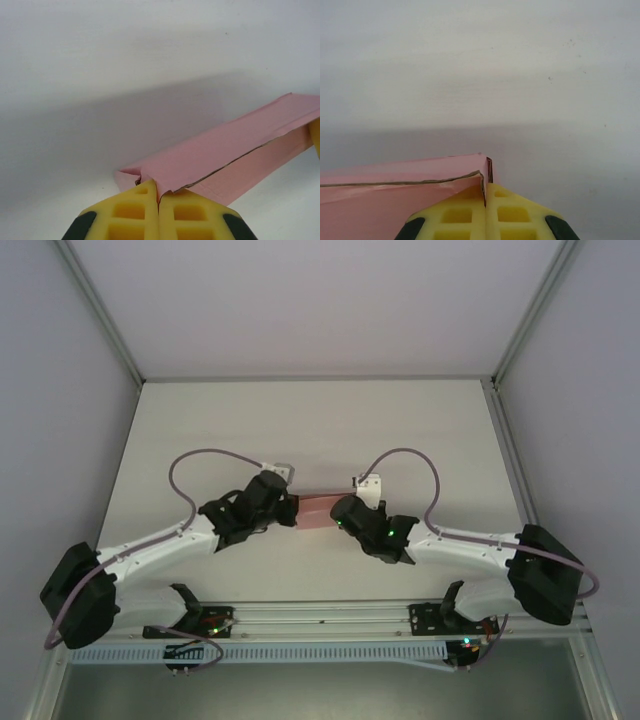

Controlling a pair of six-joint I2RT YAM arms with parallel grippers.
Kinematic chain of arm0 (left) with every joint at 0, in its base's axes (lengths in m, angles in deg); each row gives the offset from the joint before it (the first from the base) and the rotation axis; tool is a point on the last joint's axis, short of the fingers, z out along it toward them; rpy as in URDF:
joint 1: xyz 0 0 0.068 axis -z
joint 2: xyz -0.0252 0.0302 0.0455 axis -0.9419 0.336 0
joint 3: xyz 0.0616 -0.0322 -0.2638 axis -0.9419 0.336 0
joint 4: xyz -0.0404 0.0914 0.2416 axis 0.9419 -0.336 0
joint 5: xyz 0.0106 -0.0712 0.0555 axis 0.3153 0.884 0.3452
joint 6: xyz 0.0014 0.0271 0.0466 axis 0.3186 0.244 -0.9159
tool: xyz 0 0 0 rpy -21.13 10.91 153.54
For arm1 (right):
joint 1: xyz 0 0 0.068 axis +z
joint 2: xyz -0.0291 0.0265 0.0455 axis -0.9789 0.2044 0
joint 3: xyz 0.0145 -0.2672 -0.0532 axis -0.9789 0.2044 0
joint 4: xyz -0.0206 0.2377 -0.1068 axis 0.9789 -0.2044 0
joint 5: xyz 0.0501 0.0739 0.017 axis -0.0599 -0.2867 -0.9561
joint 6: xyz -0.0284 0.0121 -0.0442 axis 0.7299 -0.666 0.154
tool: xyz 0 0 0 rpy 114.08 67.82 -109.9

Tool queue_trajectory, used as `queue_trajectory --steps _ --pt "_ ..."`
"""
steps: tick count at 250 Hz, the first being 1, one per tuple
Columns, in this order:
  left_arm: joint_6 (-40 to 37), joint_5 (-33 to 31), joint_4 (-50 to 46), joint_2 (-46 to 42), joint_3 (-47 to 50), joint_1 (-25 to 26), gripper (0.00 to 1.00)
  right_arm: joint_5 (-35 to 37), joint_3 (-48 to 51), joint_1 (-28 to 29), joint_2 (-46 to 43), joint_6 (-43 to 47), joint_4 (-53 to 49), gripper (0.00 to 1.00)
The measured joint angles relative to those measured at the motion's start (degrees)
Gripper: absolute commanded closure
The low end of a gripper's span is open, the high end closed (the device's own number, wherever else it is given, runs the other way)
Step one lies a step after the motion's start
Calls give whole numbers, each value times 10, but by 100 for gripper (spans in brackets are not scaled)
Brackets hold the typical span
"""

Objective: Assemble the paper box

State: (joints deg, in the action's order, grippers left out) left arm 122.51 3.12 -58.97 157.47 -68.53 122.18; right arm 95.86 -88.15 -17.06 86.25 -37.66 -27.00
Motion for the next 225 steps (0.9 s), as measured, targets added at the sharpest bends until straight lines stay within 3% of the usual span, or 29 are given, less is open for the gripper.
queue_trajectory --steps 45,84,104,130,156,208,225 --pt "0 -71 109 -12 74 41 100 5 71 2 -28 41 122 100" --pt "1 -131 156 -16 103 82 100 -5 107 3 -57 66 162 92" --pt "2 -150 161 -11 104 91 100 -15 108 2 -66 72 155 78" --pt "5 -156 166 -8 104 96 100 -38 105 5 -78 73 143 51" --pt "7 -156 167 -12 106 101 100 -63 99 10 -95 70 123 34" --pt "7 -153 151 -21 106 106 100 -80 99 10 -152 61 80 8" --pt "7 -153 146 -19 102 107 100 -81 98 6 -174 51 70 6"
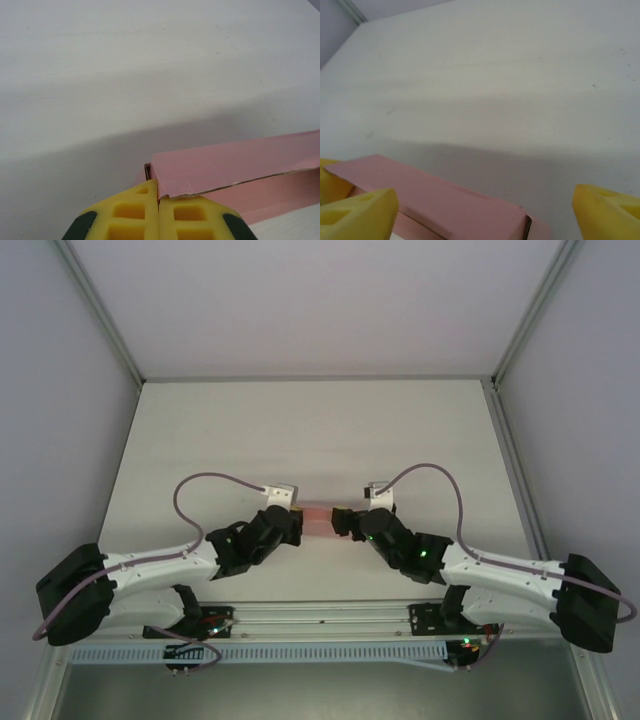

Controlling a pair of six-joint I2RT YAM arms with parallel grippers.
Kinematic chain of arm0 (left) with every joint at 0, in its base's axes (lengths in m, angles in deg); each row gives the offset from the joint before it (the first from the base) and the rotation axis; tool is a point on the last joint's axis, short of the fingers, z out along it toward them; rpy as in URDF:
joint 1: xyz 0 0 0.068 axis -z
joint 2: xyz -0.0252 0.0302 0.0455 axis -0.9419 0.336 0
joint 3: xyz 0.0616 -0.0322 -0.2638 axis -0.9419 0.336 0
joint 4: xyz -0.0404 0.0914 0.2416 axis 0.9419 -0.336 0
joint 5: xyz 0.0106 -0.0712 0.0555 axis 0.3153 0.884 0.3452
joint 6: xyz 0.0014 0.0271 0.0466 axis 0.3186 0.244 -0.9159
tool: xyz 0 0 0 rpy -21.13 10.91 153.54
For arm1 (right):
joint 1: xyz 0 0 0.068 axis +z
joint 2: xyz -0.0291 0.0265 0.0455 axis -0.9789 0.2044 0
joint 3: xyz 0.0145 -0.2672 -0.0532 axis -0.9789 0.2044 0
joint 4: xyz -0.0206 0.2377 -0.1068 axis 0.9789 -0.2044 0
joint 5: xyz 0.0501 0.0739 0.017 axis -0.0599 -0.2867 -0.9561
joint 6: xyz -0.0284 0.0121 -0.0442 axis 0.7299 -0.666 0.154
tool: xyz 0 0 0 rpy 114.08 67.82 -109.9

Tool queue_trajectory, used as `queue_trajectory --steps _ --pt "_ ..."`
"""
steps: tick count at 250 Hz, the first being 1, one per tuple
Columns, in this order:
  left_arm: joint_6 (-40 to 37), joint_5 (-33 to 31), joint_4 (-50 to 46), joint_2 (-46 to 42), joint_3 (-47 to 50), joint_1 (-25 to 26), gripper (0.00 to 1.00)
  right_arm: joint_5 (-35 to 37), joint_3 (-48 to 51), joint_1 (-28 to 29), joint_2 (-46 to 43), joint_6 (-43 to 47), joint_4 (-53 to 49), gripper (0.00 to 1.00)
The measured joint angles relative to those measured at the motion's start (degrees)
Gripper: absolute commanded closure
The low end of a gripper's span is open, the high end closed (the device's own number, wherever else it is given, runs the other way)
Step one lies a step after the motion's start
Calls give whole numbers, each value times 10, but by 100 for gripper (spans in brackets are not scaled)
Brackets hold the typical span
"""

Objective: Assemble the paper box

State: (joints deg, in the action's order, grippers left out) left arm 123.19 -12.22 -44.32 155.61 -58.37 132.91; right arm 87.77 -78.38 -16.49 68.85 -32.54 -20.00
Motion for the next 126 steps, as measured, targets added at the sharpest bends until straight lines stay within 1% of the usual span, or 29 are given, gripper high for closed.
queue_trajectory --steps 26,62,91,126 --pt "0 0 -7 10 -11 3 100 -4 -9 -17 -18 -14 -18 6" --pt "0 -3 -19 18 -23 9 100 -18 -32 -62 -21 -61 -68 11" --pt "-1 -4 -24 18 -25 14 100 -37 -27 -92 -18 -91 -93 21" --pt "-1 -6 -25 18 -25 17 100 -73 4 -120 -4 -118 -93 29"
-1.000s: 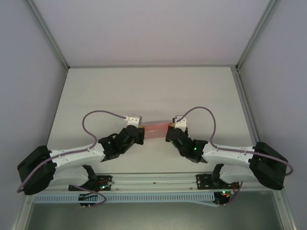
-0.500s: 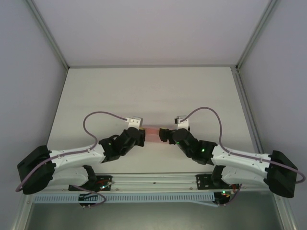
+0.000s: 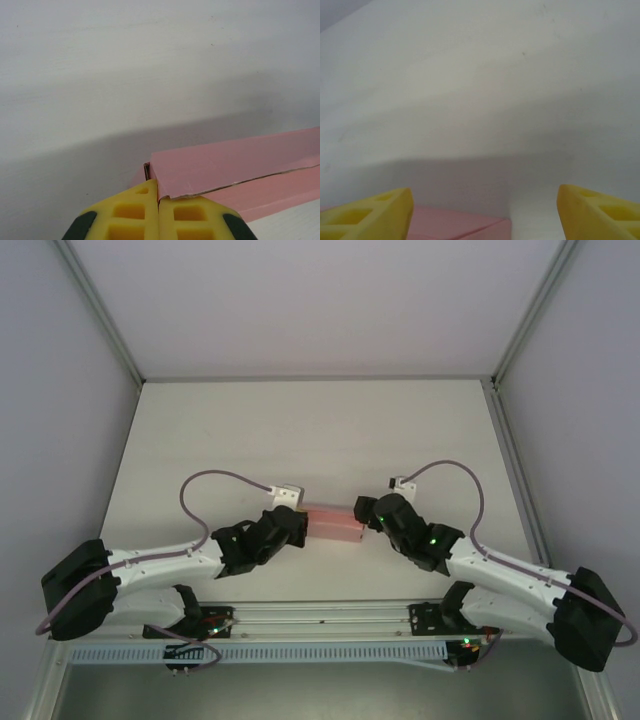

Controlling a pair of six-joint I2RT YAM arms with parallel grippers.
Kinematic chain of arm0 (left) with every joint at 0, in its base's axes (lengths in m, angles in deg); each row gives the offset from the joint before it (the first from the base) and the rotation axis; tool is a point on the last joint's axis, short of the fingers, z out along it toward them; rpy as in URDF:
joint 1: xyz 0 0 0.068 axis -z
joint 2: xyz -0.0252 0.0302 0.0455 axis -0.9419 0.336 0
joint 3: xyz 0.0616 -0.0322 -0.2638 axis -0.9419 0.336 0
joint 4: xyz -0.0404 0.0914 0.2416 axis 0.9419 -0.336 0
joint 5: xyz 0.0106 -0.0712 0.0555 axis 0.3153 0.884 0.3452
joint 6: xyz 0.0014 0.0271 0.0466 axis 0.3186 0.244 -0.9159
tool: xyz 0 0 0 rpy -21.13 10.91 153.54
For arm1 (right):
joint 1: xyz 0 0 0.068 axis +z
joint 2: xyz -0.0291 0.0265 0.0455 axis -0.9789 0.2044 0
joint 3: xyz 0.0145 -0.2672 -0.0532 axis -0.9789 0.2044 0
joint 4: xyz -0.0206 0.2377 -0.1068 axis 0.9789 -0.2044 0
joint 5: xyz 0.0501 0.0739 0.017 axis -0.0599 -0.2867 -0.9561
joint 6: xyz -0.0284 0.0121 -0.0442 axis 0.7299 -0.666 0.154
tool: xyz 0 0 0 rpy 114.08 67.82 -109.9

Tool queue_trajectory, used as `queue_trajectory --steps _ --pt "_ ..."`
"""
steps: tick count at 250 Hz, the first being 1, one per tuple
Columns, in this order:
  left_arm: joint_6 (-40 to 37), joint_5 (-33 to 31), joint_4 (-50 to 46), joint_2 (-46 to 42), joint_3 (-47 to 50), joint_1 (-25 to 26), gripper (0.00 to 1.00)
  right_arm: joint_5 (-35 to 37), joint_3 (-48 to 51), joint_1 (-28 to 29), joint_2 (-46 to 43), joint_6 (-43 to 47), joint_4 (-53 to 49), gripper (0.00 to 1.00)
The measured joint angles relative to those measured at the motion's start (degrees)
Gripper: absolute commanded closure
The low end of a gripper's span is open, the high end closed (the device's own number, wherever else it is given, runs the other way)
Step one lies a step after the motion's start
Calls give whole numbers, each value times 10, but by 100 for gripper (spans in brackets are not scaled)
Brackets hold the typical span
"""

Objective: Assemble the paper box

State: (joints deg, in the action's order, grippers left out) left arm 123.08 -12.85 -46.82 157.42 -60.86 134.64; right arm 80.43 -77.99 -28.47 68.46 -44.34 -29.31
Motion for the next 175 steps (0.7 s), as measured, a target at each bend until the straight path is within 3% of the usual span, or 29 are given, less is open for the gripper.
queue_trajectory --steps 40,62,87,121,175 --pt "-8 2 -9 -6 0 1 83 -24 18 -7 11 -25 20 32" --pt "-20 20 -24 -18 0 4 59 -37 32 -8 12 -36 48 34" --pt "-31 55 -55 -41 -6 11 22 -52 44 -8 16 -46 81 34" --pt "-33 90 -139 -71 -11 15 1 -55 48 -8 18 -55 91 35" --pt "6 100 -247 -93 -59 -7 0 -54 57 -8 19 -39 110 33"
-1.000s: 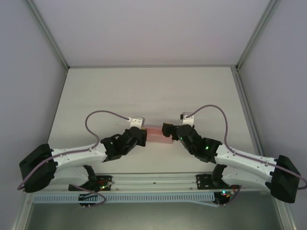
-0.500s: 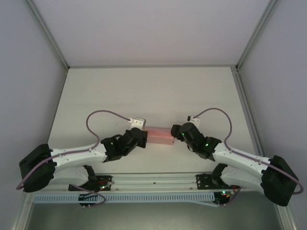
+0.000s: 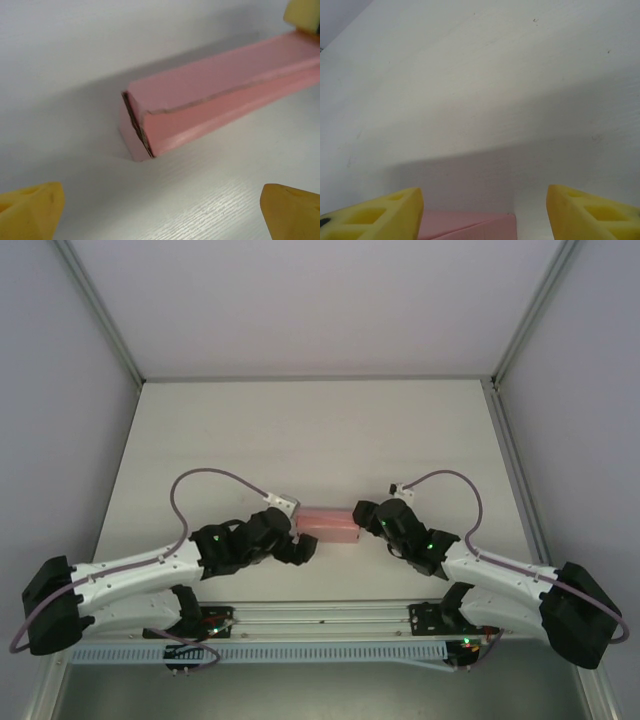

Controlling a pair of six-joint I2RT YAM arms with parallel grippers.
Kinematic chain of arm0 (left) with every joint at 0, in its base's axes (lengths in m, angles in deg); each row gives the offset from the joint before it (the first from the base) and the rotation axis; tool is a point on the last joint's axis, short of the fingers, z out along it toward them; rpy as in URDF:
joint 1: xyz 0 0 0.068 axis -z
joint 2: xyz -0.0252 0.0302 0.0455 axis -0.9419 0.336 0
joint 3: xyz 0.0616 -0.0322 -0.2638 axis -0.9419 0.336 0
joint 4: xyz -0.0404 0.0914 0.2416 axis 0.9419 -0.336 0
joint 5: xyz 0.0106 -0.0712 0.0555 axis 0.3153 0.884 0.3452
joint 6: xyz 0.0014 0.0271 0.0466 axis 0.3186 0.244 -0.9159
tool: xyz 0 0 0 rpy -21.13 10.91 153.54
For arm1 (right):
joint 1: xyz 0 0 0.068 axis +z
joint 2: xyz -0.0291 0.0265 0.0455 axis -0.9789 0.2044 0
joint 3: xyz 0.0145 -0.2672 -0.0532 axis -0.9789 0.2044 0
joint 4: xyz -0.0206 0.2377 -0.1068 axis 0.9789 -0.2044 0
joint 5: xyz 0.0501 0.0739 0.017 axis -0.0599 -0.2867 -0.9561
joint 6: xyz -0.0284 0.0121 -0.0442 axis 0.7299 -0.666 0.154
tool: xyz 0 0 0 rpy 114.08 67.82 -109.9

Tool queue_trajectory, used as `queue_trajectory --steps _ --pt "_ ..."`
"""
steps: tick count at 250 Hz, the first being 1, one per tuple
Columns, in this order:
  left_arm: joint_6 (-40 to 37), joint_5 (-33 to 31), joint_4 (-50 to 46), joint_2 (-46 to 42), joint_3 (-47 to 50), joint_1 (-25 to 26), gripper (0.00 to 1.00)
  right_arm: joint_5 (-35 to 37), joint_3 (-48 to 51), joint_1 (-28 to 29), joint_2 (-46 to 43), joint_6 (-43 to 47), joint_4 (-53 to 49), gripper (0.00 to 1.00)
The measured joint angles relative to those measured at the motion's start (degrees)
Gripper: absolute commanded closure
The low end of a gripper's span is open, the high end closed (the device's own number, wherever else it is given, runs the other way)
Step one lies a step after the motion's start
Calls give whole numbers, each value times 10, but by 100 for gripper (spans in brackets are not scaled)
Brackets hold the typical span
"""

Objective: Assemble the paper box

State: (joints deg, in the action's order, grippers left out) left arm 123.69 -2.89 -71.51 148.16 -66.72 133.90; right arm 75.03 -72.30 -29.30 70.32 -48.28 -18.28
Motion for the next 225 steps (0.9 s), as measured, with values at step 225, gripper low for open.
queue_trajectory --steps 225 --pt "56 338 347 15 184 -234 34 26 44 15 -9 198 104 33"
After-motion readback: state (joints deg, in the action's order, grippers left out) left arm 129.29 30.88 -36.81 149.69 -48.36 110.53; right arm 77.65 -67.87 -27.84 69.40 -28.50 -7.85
